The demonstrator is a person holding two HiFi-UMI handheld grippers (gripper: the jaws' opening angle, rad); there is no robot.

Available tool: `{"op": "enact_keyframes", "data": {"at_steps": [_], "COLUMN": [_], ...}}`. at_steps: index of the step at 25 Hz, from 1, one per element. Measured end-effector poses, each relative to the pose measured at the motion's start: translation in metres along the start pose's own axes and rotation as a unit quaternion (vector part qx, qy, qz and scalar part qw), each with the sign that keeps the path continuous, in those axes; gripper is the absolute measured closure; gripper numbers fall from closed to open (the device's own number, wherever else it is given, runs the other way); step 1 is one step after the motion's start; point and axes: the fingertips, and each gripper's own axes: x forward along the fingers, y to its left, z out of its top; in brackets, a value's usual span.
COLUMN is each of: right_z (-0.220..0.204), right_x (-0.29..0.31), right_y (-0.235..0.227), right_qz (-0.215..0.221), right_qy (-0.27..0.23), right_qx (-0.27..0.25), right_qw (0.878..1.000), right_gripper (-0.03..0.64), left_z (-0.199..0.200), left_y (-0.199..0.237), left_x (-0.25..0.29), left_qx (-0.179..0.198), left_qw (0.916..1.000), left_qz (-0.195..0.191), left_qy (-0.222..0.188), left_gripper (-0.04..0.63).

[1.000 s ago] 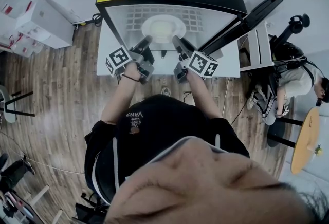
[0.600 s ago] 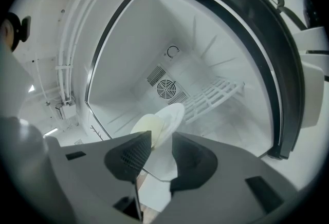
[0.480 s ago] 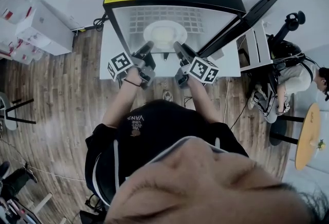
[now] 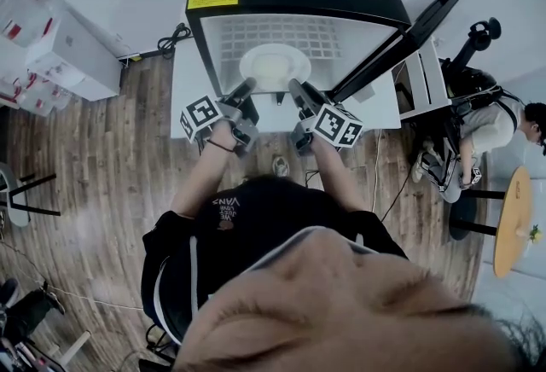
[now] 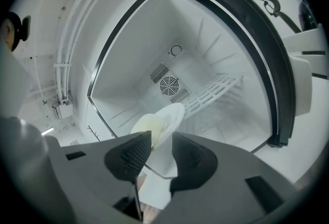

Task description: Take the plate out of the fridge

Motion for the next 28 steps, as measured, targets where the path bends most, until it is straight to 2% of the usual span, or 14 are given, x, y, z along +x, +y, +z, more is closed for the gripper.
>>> {"op": "enact_keyframes", "data": {"at_steps": [17,28], "right_z": [-0.024,-0.031], "right_x": [-0.023,-0.047], "right_y": [0.021,0.024], "right_qz": [-0.014,-0.007], "right_qy": [-0.019,-0.014], "right_qx": [0.006,0.001], "right_qw": [1.000,1.000], "right_gripper": [0.483,0.483], "left_z": [-0.012,-0.035], "left_y": [0.000,-0.005], "left_x": [-0.030,-0.043], "left_qx": [0.005,0.011], "left_qw": [0.9996,0.9998], "left_qz": [-0.005,-0.008], "left_qy": [0.028,0.016], "left_gripper": [0.566,0.566]}}
